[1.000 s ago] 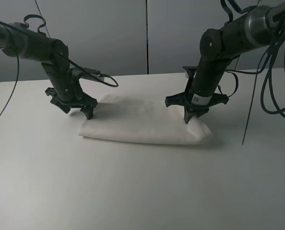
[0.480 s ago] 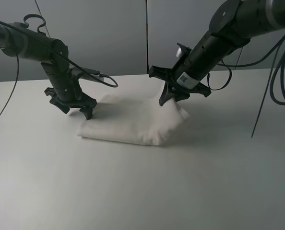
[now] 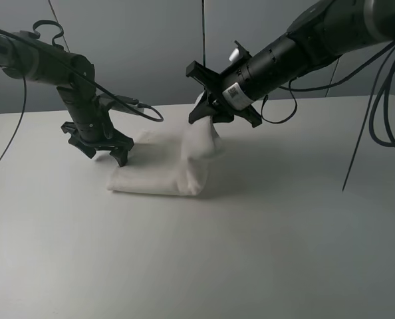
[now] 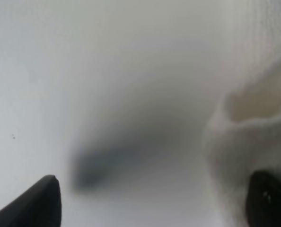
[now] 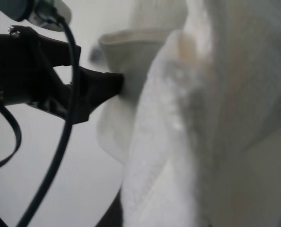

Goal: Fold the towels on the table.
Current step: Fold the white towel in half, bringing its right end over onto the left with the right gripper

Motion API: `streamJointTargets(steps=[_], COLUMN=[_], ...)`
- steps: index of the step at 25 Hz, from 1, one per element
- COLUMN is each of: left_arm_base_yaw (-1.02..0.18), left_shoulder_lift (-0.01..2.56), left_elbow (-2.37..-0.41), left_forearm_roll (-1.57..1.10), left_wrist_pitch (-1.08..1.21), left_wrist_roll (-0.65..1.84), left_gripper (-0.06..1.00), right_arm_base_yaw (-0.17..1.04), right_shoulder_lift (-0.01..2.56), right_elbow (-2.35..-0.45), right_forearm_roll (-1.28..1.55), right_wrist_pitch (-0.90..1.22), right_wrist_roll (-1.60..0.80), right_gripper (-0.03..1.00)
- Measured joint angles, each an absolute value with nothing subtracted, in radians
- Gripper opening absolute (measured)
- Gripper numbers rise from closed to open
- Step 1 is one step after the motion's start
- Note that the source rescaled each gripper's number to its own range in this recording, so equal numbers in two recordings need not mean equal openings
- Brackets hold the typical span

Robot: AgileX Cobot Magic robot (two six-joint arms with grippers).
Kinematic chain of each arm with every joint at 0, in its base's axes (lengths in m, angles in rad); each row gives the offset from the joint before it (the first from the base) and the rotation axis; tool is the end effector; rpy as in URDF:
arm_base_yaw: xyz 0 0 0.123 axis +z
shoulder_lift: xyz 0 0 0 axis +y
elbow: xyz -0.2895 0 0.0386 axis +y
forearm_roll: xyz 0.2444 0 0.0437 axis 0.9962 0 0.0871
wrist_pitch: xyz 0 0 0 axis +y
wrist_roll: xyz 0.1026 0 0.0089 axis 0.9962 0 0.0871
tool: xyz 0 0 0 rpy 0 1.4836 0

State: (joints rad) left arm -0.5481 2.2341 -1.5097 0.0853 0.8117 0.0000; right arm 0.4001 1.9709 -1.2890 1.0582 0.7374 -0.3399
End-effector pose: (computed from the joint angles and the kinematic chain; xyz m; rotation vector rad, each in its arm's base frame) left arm 0.3731 -0.2203 0.0961 0.8928 2.8707 0.0451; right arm 0.3538 0.2152 0.1837 -0.0052 2.7295 1.1421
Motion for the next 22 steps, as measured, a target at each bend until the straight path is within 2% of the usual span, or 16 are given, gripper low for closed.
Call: streamJointTargets(steps=[7, 22], left_arm_base_yaw=[-0.548, -0.548], left_shoulder_lift=[2.234, 2.234], left_elbow=[-1.51, -1.511], left_forearm_roll=[0.085, 0.083], left_wrist_pitch=[0.813, 0.813], left_wrist_roll=[0.0, 0.014], left_gripper=[1.0, 1.0], right_arm_base_yaw=[0.465, 0.478], right_shoulder_lift=[1.983, 2.106], right_elbow=[-1.311, -1.42], right_forearm_roll=[1.096, 1.245], right_wrist_pitch=[0.687, 0.753], right_wrist_roll=[-0.371, -0.44], right_gripper=[0.03, 0.03])
